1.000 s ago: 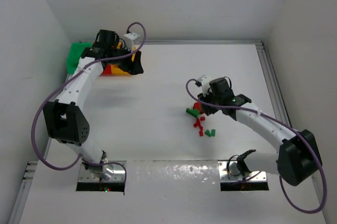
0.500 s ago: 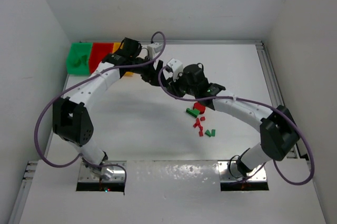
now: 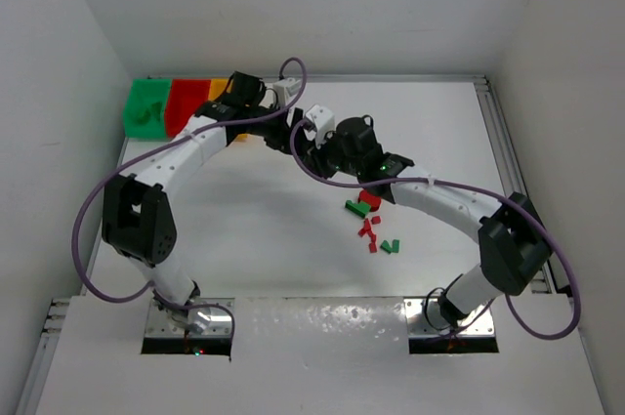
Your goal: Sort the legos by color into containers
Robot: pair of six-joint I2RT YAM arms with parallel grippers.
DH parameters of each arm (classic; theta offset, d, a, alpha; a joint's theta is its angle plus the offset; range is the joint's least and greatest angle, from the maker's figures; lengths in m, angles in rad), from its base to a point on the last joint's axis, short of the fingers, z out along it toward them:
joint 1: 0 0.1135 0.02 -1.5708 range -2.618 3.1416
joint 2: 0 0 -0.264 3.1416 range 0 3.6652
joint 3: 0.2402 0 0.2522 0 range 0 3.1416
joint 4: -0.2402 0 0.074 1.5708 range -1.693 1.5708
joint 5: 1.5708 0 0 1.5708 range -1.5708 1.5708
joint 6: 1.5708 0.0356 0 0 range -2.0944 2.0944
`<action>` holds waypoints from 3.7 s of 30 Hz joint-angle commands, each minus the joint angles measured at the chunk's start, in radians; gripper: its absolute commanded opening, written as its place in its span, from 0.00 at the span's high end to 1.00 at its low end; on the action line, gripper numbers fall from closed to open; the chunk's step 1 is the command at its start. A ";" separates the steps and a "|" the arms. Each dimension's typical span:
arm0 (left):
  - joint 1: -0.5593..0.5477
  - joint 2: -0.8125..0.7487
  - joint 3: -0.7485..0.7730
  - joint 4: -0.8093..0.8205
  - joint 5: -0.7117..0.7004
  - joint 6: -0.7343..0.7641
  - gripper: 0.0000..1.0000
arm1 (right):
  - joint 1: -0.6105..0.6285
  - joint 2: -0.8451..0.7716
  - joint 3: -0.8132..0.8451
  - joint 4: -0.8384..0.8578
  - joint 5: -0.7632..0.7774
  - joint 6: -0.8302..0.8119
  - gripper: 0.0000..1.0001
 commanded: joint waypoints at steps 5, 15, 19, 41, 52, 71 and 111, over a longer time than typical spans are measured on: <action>-0.021 0.039 -0.031 -0.030 0.131 -0.030 0.51 | 0.006 -0.066 0.015 0.151 0.061 0.000 1.00; -0.021 0.033 -0.014 -0.061 0.160 -0.014 0.92 | 0.007 -0.071 0.012 0.160 0.105 -0.002 1.00; -0.021 0.032 -0.019 -0.049 0.163 -0.024 1.00 | 0.006 -0.071 0.012 0.168 0.105 0.010 1.00; 0.519 0.168 0.297 -0.105 -0.139 0.089 1.00 | 0.006 -0.166 -0.077 0.030 0.245 0.024 0.01; 0.741 0.223 0.295 0.244 -0.616 0.160 1.00 | 0.006 -0.157 -0.112 -0.020 0.245 0.036 0.01; 0.764 0.619 0.572 0.392 -0.664 0.255 0.77 | 0.006 -0.082 0.029 -0.211 0.253 0.073 0.01; 0.436 -0.068 0.104 -0.058 -0.121 0.238 0.55 | -0.171 -0.371 -0.439 -0.665 0.451 0.613 0.82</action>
